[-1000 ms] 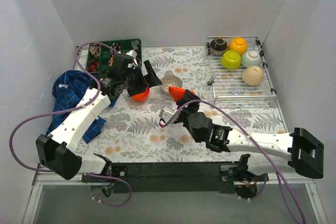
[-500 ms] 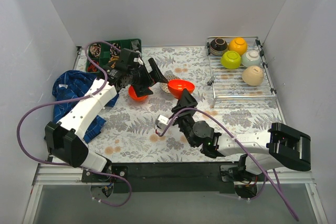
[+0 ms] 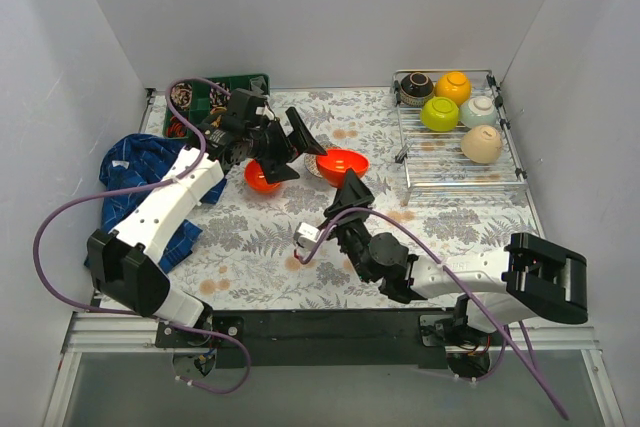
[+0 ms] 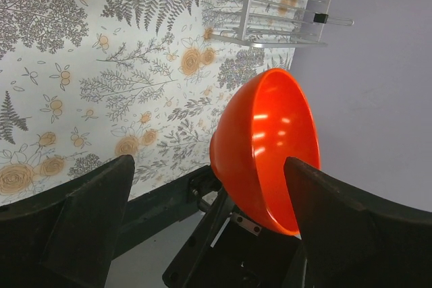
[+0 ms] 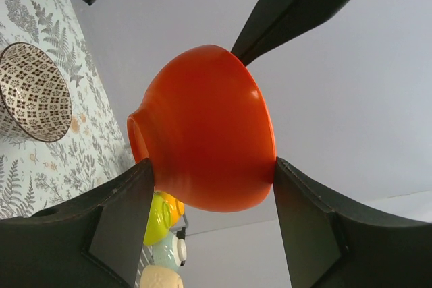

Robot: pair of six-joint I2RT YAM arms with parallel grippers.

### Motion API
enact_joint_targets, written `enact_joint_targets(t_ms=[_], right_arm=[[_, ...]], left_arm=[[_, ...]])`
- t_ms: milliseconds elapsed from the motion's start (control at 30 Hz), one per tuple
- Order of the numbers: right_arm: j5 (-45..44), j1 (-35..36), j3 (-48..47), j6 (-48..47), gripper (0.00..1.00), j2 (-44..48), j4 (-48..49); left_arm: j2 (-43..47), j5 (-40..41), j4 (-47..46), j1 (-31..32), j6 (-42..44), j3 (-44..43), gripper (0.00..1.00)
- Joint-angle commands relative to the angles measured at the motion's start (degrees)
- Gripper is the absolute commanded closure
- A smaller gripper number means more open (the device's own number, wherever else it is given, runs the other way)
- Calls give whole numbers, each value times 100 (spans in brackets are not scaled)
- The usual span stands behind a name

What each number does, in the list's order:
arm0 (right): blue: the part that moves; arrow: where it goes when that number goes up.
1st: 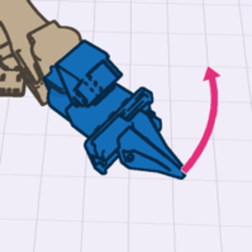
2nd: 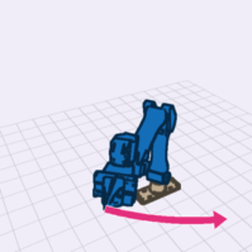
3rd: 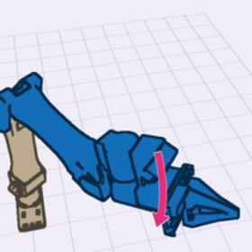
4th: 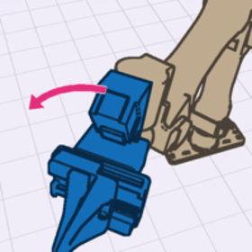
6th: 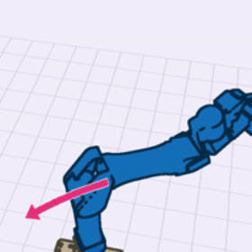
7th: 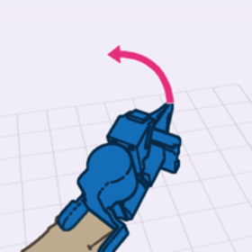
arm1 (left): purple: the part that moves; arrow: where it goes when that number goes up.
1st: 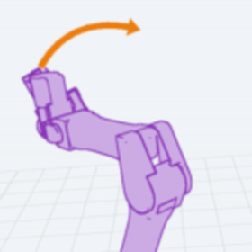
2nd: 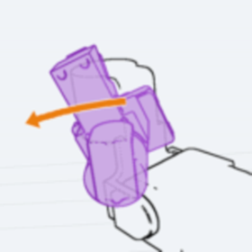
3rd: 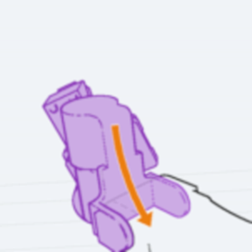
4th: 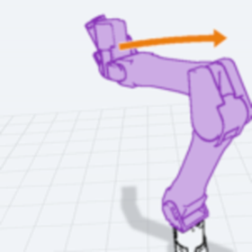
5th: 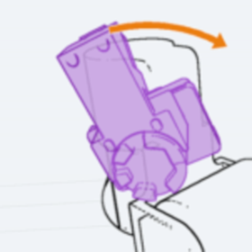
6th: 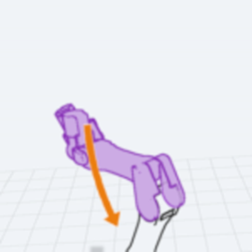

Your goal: Unload the bowls from the dish rack

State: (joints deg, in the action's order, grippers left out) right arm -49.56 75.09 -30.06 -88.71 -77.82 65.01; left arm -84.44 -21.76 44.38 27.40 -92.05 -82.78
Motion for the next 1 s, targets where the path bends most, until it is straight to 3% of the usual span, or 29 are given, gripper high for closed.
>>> enact_joint_targets(t_ms=[0,100,433,667,767,800,900,933,967], right_arm=[[-53,67,-114,-59,99,-58,609],[-71,85,-131,-155,99,-128,758],[-36,164,-263,-393,99,-418,872],[-10,234,-289,-507,99,-664,855],[-27,260,-368,-455,99,-690,636],[-62,261,-395,-437,99,-690,609],[-97,269,-430,-305,72,-699,408],[-115,269,-448,-140,59,-682,311],[-141,269,-482,-51,37,-656,162]], left_arm=[[147,13,115,11,-15,-282,8],[16,-195,202,20,82,-238,11],[-221,-452,273,90,354,183,38],[-327,-496,290,169,504,280,70],[-327,-452,273,169,530,271,87],[-318,-365,273,169,548,254,98],[-301,-50,317,169,662,193,100],[-292,74,334,169,688,123,100],[-301,206,361,161,723,79,100]])
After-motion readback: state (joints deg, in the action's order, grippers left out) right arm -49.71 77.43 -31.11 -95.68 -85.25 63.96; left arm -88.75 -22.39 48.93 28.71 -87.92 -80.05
